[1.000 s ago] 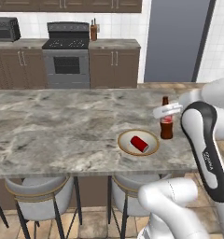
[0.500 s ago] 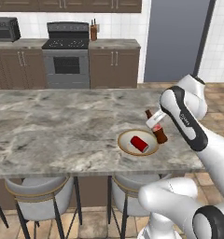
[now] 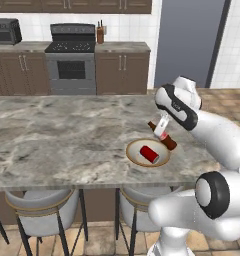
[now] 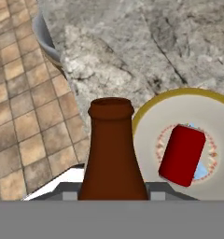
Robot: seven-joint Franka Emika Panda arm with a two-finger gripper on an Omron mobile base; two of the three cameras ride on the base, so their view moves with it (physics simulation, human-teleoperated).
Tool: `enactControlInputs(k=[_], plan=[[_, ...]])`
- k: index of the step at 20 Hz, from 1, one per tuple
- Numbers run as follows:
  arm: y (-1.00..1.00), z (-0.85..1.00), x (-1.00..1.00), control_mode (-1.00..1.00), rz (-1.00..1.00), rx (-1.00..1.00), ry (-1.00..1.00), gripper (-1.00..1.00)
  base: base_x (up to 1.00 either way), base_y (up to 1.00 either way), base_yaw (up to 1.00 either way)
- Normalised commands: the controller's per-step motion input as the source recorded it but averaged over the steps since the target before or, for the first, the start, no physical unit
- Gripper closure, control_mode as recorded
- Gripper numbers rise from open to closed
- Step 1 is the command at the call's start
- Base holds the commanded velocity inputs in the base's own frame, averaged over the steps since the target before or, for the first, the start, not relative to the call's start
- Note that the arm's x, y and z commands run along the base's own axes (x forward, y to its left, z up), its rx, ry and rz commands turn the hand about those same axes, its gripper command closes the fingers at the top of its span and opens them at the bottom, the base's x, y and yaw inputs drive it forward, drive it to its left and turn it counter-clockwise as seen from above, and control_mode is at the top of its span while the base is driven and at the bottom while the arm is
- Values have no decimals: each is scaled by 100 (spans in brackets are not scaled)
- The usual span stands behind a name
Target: Open the fridge, grab two sodas, and place both sodas inside the bowl with ice on the dining counter.
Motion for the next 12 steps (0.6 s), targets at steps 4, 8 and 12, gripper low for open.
enactControlInputs(k=[4,8,12], plan=[[0,-44,20,-100,6,-10,4,100,0,0,0],[0,-59,24,-100,3,-8,3,100,0,0,0],[0,-58,11,-100,1,-5,0,100,0,0,0]])
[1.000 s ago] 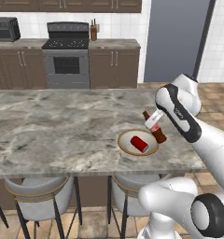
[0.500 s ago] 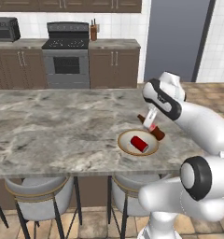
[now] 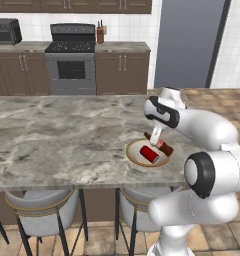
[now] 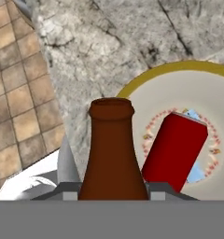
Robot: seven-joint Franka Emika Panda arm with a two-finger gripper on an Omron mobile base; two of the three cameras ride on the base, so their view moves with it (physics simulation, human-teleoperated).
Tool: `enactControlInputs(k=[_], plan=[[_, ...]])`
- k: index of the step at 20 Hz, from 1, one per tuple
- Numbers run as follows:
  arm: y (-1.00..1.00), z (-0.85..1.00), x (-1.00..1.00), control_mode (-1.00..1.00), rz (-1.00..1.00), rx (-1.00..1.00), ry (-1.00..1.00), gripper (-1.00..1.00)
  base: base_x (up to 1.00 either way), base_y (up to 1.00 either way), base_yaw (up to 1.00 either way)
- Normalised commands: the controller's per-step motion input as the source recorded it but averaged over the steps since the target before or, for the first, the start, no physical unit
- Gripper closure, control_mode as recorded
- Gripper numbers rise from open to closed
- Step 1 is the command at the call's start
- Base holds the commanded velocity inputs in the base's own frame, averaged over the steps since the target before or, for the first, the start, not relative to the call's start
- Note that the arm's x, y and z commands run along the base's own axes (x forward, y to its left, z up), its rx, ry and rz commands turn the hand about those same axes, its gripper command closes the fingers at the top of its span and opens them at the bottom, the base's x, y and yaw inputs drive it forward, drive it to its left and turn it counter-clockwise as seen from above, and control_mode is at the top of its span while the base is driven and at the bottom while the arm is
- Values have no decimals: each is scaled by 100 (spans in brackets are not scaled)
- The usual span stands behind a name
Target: Open the fridge, grab two sodas, and place both sodas inside the bowl with ice on the dining counter.
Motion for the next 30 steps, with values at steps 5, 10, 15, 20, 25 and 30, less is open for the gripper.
enactControlInputs(k=[5,10,15,20,25,30], plan=[[-8,-34,8,-100,1,-1,0,100,0,0,0],[-10,-19,16,-100,0,-1,0,100,0,0,0],[-4,-3,23,-100,0,-1,0,100,0,0,0],[0,0,33,-100,0,-2,0,100,0,0,0],[0,-6,35,-100,0,-4,0,100,0,0,0],[0,-28,17,-100,0,-4,0,100,0,0,0]])
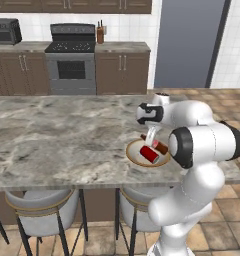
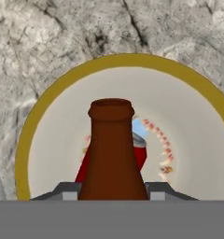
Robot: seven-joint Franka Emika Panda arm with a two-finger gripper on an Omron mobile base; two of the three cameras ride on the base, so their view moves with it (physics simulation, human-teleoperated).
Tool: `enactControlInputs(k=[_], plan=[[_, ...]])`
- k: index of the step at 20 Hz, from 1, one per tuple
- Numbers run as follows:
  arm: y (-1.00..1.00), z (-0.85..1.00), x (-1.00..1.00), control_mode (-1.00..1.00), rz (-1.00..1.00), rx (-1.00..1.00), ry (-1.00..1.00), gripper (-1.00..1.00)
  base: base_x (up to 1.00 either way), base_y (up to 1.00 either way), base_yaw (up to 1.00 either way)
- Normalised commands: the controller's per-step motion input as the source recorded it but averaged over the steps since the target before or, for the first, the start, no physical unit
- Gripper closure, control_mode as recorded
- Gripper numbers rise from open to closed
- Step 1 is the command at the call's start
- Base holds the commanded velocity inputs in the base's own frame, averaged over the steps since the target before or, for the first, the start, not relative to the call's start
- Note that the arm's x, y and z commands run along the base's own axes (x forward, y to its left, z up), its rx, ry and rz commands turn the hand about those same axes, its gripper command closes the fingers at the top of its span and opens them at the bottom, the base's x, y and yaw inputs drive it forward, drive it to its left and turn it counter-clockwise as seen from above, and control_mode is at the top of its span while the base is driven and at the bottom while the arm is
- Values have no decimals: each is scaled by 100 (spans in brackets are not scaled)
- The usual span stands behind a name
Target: Open the fridge, grab two sodas, and place both sodas inside the bowl with ice on the dining counter.
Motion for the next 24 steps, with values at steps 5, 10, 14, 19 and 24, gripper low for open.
enactControlInputs(k=[5,10,14,19,24], plan=[[4,-39,5,-100,0,-2,0,100,0,0,0],[3,-19,0,-100,0,-2,-1,100,0,0,0],[0,-15,0,-100,0,-3,-2,100,0,0,0],[4,-11,-1,-100,0,-4,-2,-100,0,0,0],[0,6,-4,-100,0,0,-2,-100,0,0,0]])
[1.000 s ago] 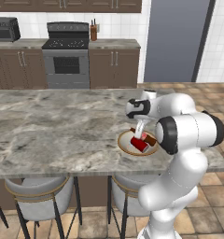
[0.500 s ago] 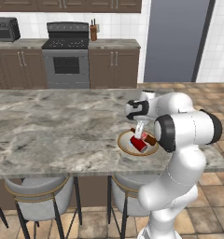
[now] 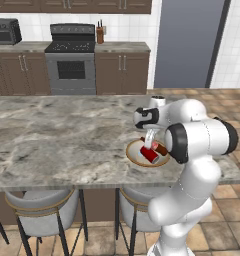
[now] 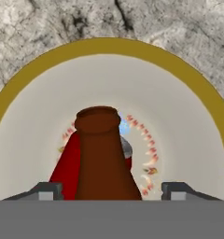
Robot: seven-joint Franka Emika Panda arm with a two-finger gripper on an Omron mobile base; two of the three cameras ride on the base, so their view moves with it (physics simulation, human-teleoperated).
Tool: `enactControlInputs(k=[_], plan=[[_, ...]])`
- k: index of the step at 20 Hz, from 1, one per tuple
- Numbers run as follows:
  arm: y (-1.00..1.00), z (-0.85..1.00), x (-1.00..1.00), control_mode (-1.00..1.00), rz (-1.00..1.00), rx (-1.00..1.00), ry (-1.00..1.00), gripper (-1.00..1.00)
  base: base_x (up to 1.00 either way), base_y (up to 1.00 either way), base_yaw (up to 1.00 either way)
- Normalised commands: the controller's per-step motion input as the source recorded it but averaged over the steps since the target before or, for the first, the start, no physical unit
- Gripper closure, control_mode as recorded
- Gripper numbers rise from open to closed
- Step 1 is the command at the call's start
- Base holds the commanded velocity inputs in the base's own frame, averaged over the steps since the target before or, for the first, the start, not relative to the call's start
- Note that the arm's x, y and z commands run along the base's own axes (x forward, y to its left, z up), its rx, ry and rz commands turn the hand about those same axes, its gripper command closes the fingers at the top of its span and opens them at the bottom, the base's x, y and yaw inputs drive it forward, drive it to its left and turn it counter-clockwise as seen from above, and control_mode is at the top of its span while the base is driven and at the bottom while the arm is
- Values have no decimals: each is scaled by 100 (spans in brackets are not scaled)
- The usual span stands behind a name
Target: Open the fridge, grab two sodas, and place both sodas inside the bowl with ice on the dining counter.
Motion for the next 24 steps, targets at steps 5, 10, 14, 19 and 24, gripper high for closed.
enactControlInputs(k=[5,10,14,19,24], plan=[[0,28,-25,-100,0,0,-5,-100,0,0,0],[0,60,-28,-100,0,-1,-10,-100,0,0,0],[0,62,-38,-100,0,-1,-9,-100,0,0,0],[4,67,-53,-100,0,0,-8,-100,0,0,0],[0,74,-53,-100,0,0,-9,-100,0,0,0]])
